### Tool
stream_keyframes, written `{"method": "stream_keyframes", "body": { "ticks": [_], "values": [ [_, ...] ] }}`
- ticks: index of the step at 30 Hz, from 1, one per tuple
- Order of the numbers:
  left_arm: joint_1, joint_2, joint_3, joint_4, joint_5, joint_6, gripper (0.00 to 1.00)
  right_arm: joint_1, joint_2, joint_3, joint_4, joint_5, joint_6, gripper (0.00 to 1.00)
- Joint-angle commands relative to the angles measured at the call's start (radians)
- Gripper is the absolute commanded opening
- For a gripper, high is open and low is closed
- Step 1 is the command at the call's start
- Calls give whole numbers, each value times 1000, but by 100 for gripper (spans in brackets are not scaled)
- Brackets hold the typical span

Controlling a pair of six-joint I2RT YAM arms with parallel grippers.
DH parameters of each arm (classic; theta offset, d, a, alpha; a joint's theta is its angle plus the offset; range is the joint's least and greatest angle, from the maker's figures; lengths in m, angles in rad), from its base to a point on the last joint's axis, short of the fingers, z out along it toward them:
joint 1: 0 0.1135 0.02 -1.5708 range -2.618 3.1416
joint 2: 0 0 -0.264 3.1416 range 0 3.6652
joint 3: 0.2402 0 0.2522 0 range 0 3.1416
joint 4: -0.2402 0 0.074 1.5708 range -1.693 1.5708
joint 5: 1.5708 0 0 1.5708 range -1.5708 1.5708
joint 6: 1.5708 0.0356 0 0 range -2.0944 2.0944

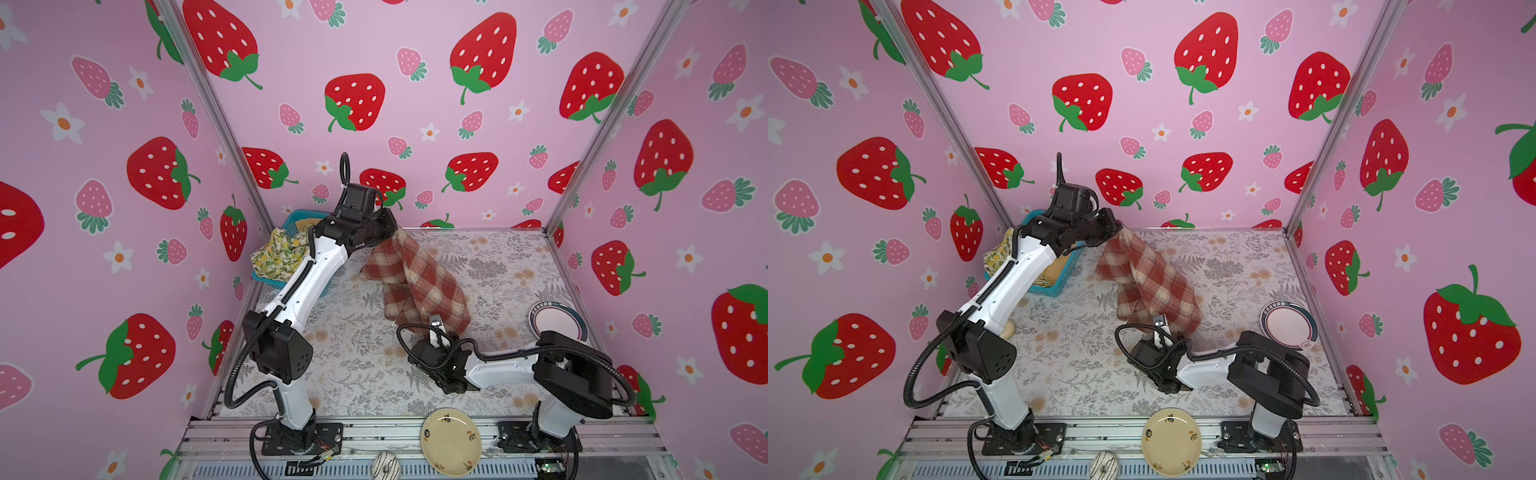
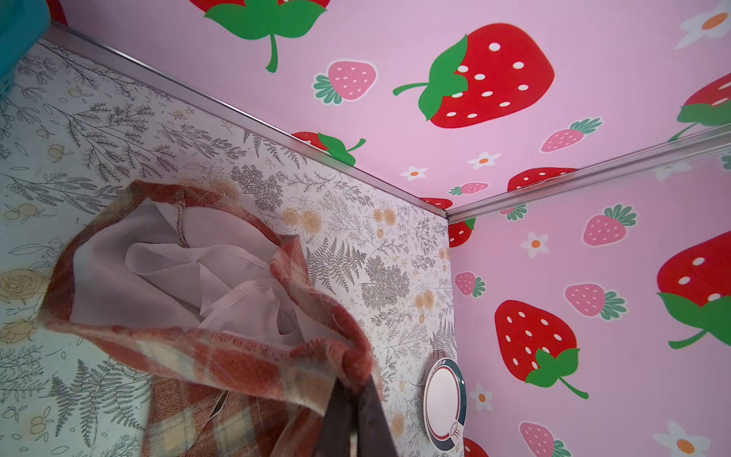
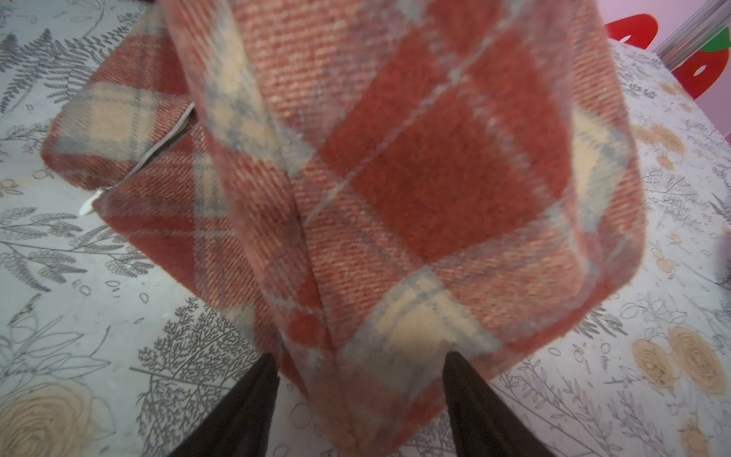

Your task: Fold and stack the skirts

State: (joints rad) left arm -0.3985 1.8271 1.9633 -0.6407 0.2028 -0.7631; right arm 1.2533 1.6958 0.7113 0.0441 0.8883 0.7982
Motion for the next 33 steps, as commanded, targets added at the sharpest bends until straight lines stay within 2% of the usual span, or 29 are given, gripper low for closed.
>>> {"method": "stream_keyframes", "body": {
  "ticks": [1,5,7,11,12,16,21,24,28,33],
  "values": [
    [6,-7,18,16,6,2,0,1,27,8,17,1,18,61],
    [10,-9,16,16,7,1,0,-9,33,-4,27,7,32,52],
    [9,-8,17,18,10,1,0,-17,33,-7,33,15,27,41],
    [9,-8,11,21,19,-2,0,-32,26,-12,68,28,-17,27],
    [10,-10,7,22,21,-2,0,-35,22,-12,78,23,-35,21],
    [17,-27,-15,29,19,-3,0,-45,-54,-18,93,-8,-109,3],
    [41,-54,-27,27,26,-1,0,-73,-244,-54,63,-103,-200,0],
    [54,-76,-37,30,23,-6,0,-147,-388,-77,41,-277,-275,0],
    [81,-105,-53,35,23,-16,0,-234,-533,-42,-88,-478,-362,0],
    [121,-145,-69,56,35,-45,0,-255,-578,63,-312,-594,-438,0]
  ]
}}
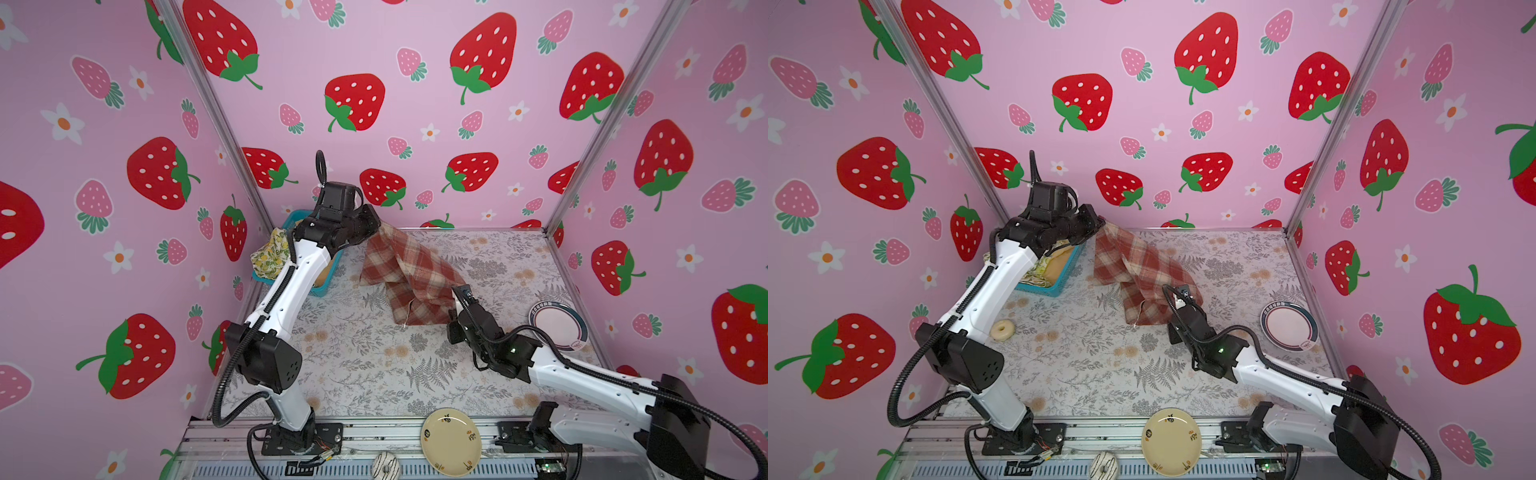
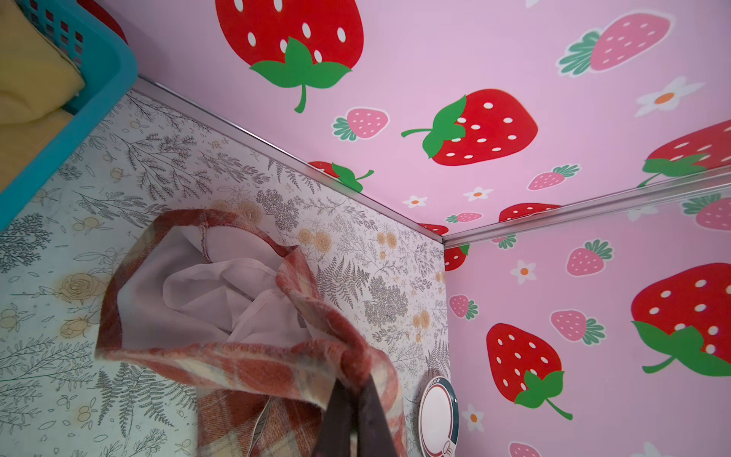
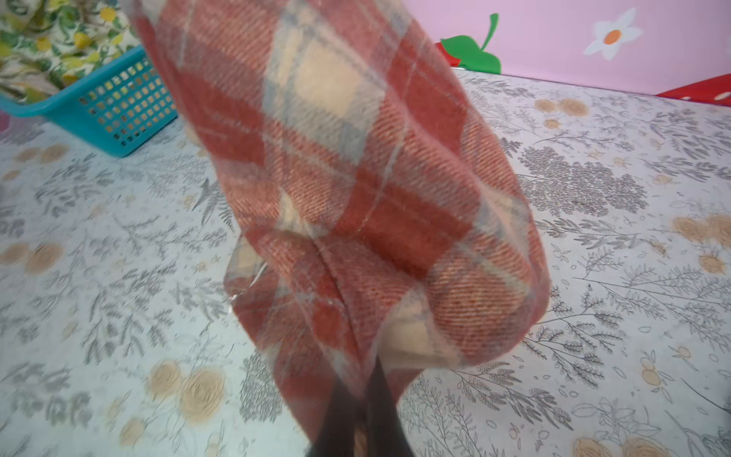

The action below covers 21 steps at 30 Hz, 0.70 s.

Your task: Fold and stack the skirts

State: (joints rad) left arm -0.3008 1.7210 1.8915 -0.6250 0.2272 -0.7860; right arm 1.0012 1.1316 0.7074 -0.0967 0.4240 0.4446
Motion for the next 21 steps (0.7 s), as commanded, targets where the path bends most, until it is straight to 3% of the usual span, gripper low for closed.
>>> {"method": "stream_keyframes", "body": {
  "ticks": [1,8,16,21],
  "values": [
    [29,-44,8,37,11,-22,0,-3,-17,82,-196,-155,-95,0],
    [35,-117,22,4,15,-37,0,-15,-105,156,-262,-287,-132,0],
    [34,-243,15,-39,-9,-51,0,-61,-180,363,-364,-433,-203,0],
    [32,-313,43,-84,-34,-70,0,-70,-178,492,-416,-607,-252,0]
  ]
}}
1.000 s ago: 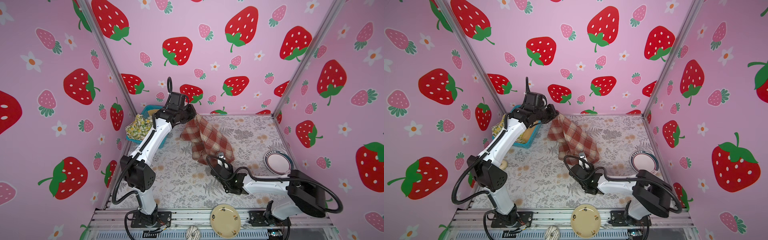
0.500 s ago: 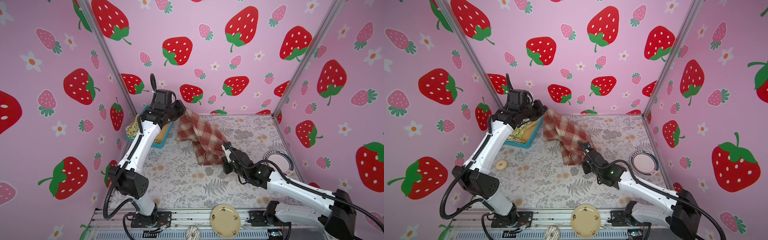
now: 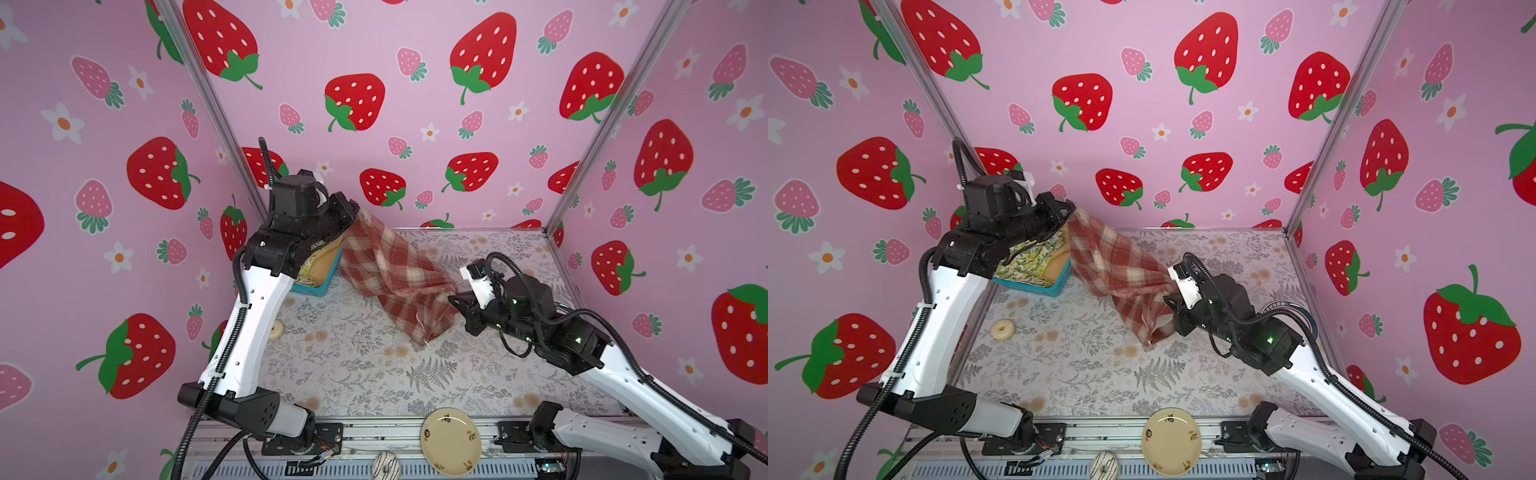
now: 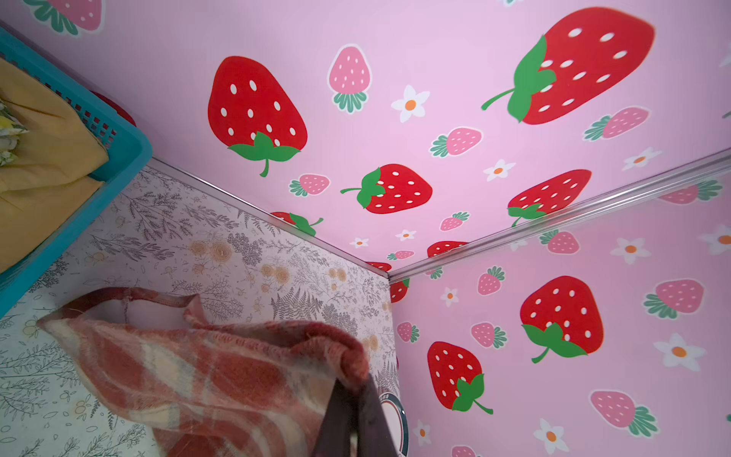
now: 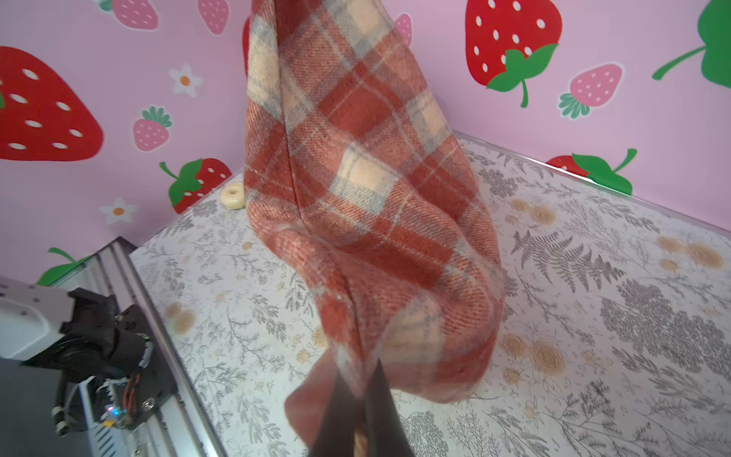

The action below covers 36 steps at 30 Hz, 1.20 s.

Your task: Fold and stack the skirts

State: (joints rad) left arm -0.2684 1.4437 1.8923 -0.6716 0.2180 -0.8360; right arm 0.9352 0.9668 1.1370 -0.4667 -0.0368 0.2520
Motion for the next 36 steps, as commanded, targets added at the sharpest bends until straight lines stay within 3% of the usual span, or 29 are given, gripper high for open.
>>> {"method": "stream_keyframes", "body": {
  "ticks": [1,10,13,18,21,29,33,36],
  "values": [
    [0,-53,48,-47,-36,-23,0,-5,-16,78,-49,-184,-65,0],
    [0,-192,77,-56,-158,-80,0,-5,-101,165,-7,-463,-104,0],
    [0,-165,79,-34,-183,-94,0,-8,-116,158,23,-464,-91,0],
    [-1,-26,109,22,-184,-101,0,-68,-81,110,26,-358,-74,0],
    [-9,90,134,66,-166,-104,0,-189,-16,59,57,-377,-35,0],
    [-26,437,254,119,-139,-110,0,-641,207,-80,166,-470,24,4],
    [-32,638,360,130,-121,-137,0,-758,421,-86,187,-394,-25,4],
    [-36,841,531,120,-90,-161,0,-819,617,-34,228,-365,13,1]
  ]
}}
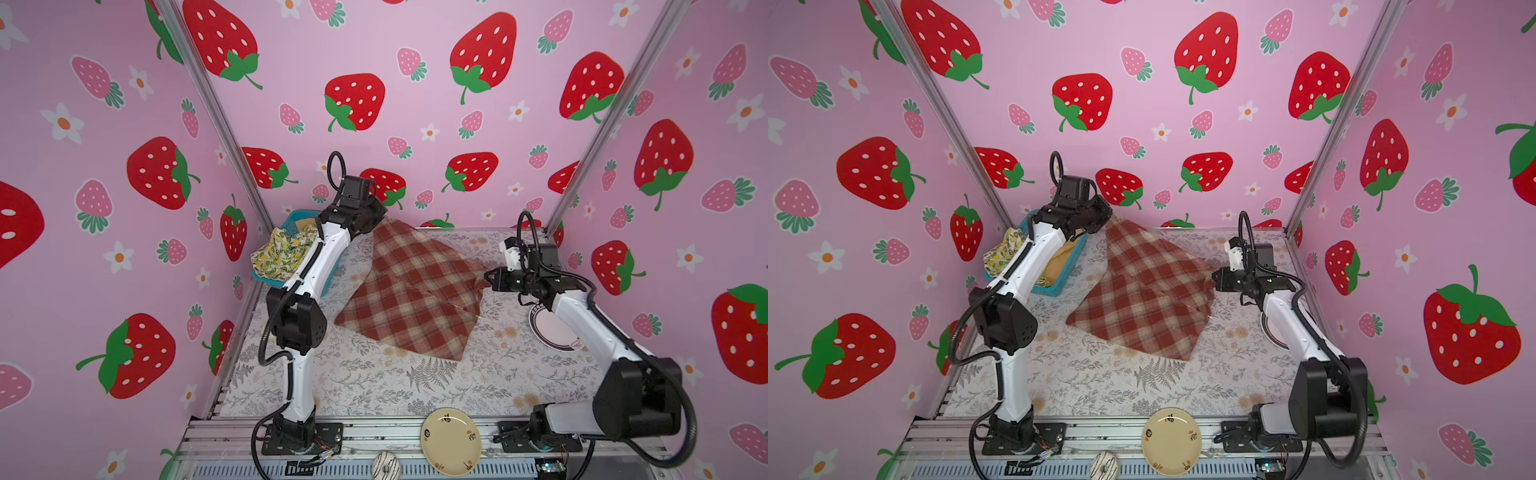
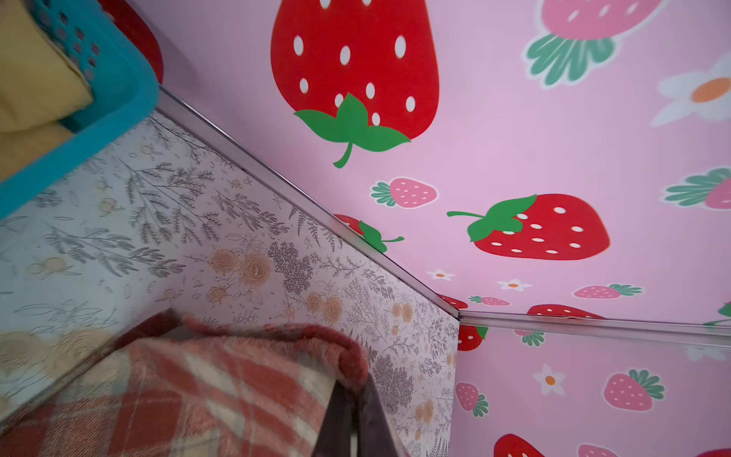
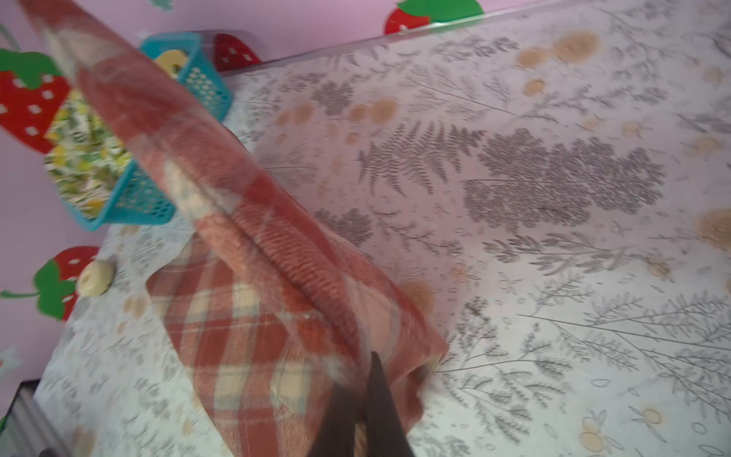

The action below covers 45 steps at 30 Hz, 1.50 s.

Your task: Fold and stack the skirts

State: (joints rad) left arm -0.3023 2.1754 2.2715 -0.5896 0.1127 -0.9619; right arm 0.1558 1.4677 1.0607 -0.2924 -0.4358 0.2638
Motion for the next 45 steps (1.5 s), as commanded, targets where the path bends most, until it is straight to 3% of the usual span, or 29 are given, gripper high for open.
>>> {"method": "stream_keyframes", "body": {
  "ticks": [1,4,5,8,12,16,18,22,26,29,34,35,36,45],
  "values": [
    [-5,173,227,16,17,-41,0,-46,176,79,41,77,20,0],
    [-7,364,423,7,72,-64,0,-48,332,205,24,107,47,1],
    [-5,406,448,32,89,-79,0,-48,368,233,33,117,69,6],
    [1,477,433,145,126,-120,0,-48,438,310,56,162,105,15],
    [9,540,431,198,143,-116,1,-52,504,400,70,278,111,16],
    [12,512,376,239,151,-92,21,-64,589,518,42,360,90,19],
    [14,506,365,260,149,-85,35,-68,638,578,19,406,80,23],
    [22,469,379,264,177,-95,73,-71,755,722,-99,507,64,41],
    [25,402,314,258,204,-74,82,-71,762,751,-131,604,31,53],
    [20,297,187,255,218,-44,84,-64,668,674,-94,596,27,70],
    [-1,47,-175,322,172,-28,86,2,419,463,10,612,40,99],
    [-6,-8,-247,337,162,-31,89,24,368,424,21,618,41,100],
    [-11,-51,-313,349,151,-33,99,44,331,394,22,619,41,100],
    [-34,-519,-995,507,65,-108,99,327,-2,-31,123,601,71,100]
  ]
}}
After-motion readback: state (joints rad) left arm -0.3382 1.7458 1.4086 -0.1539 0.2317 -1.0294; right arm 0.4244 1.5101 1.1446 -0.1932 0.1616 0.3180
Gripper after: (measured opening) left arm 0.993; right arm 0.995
